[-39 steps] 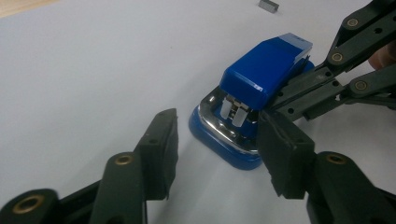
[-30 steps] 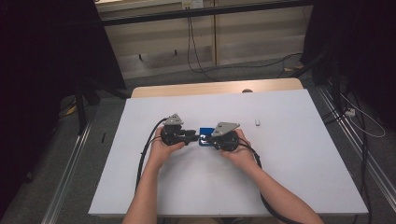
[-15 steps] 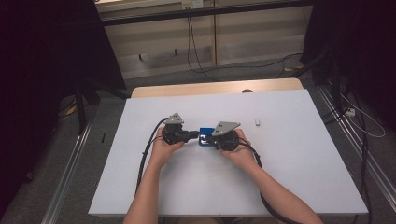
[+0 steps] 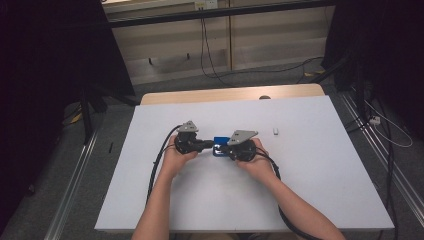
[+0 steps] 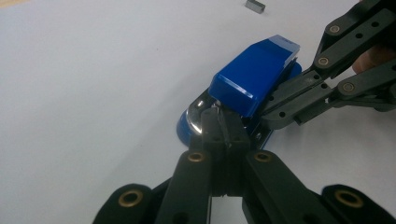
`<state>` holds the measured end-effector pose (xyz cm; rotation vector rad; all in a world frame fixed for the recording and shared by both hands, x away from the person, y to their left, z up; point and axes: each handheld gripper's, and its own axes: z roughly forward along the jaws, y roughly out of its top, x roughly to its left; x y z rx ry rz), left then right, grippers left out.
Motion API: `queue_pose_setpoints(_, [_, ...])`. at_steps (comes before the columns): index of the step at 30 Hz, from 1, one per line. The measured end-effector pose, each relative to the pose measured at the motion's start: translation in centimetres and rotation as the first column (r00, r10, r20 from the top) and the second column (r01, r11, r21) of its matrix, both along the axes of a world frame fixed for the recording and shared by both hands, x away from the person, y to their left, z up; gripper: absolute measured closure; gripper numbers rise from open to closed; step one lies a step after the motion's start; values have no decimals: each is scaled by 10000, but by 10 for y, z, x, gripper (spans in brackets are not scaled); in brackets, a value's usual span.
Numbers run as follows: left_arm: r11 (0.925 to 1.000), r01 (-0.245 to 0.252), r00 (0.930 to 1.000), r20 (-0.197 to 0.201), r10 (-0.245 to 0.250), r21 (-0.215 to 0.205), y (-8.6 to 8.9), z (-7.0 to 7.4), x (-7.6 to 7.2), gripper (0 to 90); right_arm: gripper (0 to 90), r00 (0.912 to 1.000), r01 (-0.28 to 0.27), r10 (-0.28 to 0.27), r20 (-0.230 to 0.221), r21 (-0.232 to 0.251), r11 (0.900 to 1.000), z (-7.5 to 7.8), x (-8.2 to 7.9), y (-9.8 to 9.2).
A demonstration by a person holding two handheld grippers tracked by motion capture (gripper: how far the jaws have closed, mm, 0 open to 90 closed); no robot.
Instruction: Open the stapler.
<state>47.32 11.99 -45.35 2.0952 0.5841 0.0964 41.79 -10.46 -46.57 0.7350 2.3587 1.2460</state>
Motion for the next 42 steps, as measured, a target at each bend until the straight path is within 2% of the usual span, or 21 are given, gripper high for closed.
queue_pose_setpoints(3, [10000, -11, 10000, 21, 11, -34, -1, 1, 1, 900, 900, 10000, 2, -2, -1, 0, 10000, 0, 0, 0])
queue_pose_setpoints(5, [9993, -49, 10000, -23, 48, -380, -1, 3, 2, 900, 900, 10000, -5, 5, -18, 6, 10000, 0, 0, 0])
queue_pose_setpoints(13, [9992, -11, 10000, 38, 13, -393, -1, 7, 2, 900, 900, 9999, -20, 21, -100, 55, 10000, 0, 1, -1])
queue_pose_setpoints(21, [9963, -58, 9999, 98, 66, -857, -3, 13, 3, 900, 900, 10000, -6, 7, -84, 58, 10000, 0, 1, 0])
queue_pose_setpoints(32, [9966, 68, 9999, 99, -60, -821, -2, 14, 4, 900, 900, 9999, -5, 6, -116, 88, 10000, 0, 1, -1])
queue_pose_setpoints(36, [9941, 203, 9997, 135, -189, -1066, -3, 17, 2, 900, 900, 9999, -3, 4, -115, 90, 10000, 0, 1, -1])
queue_pose_setpoints(38, [9955, 232, 9995, 233, -211, -922, -3, 18, 2, 900, 900, 9999, 8, -8, -101, 80, 10000, 0, 1, 0])
queue_pose_setpoints(42, [9944, 247, 9994, 276, -220, -1024, -4, 19, 2, 900, 900, 10000, 29, -29, -56, 59, 10000, 0, 0, 0])
